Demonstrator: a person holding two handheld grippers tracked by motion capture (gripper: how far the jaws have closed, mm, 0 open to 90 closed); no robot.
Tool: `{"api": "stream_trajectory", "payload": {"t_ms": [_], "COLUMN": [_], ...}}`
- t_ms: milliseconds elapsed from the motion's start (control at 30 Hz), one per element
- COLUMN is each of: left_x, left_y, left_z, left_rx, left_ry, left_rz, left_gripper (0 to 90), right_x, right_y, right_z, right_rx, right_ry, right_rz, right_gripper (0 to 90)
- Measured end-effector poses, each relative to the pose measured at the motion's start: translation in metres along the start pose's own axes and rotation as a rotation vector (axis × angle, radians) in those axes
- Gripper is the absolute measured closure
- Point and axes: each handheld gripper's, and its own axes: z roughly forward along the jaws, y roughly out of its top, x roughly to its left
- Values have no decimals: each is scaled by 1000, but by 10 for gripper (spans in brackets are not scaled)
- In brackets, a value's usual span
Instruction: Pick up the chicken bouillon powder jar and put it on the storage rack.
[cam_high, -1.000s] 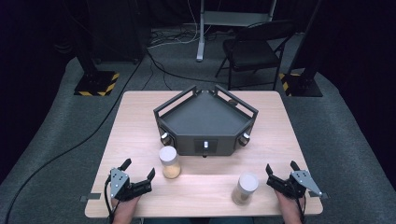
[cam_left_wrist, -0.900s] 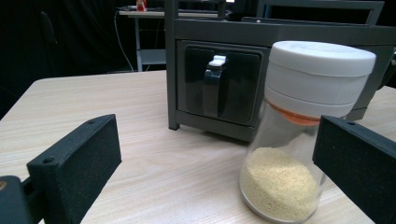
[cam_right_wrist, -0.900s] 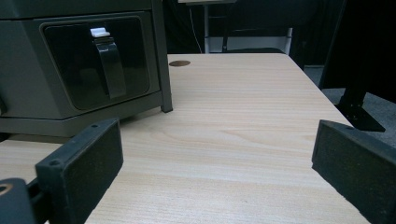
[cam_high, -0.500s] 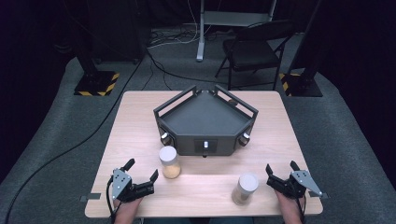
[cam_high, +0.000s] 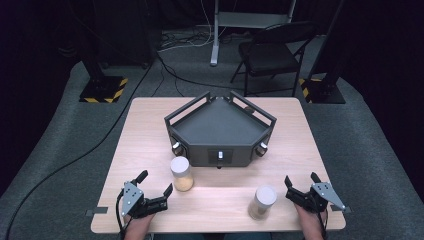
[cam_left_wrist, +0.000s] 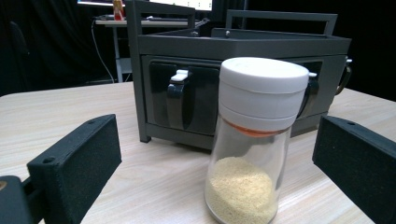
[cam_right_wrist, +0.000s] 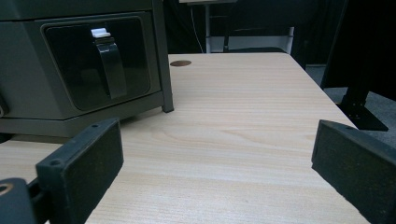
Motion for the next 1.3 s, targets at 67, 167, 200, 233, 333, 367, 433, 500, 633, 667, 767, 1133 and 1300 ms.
{"api": "stream_trajectory", "payload": {"t_ms": [67, 167, 200, 233, 333, 367, 433, 500, 633, 667, 767, 1133, 1300], "left_x": [0, 0, 0, 0, -1, -1, -1, -2, -3, -4, -6, -10, -10], "left_y": [0, 0, 0, 0, 0, 0, 0, 1, 1, 1, 1, 2, 1], "left_z": [0, 0, 0, 0, 1, 1, 1, 3, 6, 7, 10, 22, 29], "left_rx": [0, -4, -7, -9, -12, -14, -20, -20, -20, -22, -23, -11, -5], "left_ry": [-3, -6, -7, -8, -11, -11, -13, -14, -15, -18, -24, -44, -45], "left_rz": [1, -1, -3, -5, -6, -6, -5, -4, -5, 0, 13, 27, 24], "left_gripper": [5, 5, 5, 6, 6, 5, 5, 5, 5, 5, 5, 5, 5], "right_x": [0, 1, 1, 1, 1, 1, 1, 0, 0, 0, 0, 0, 0], "right_y": [0, 0, 0, 0, 0, 0, 0, 0, 0, 0, 0, 1, 0], "right_z": [0, 0, 0, 0, 0, 0, 0, 0, 0, 0, 0, 0, 0], "right_rx": [0, 1, 1, 2, 2, 2, 2, 2, 2, 2, 1, 3, 3], "right_ry": [0, -2, -2, -2, -3, -3, -3, -1, 1, 1, 1, 2, 3], "right_rz": [-2, -4, -4, -3, -5, -5, -5, -3, 0, 0, -4, -1, -1], "right_gripper": [12, 12, 12, 12, 13, 12, 12, 12, 12, 12, 12, 12, 12]}}
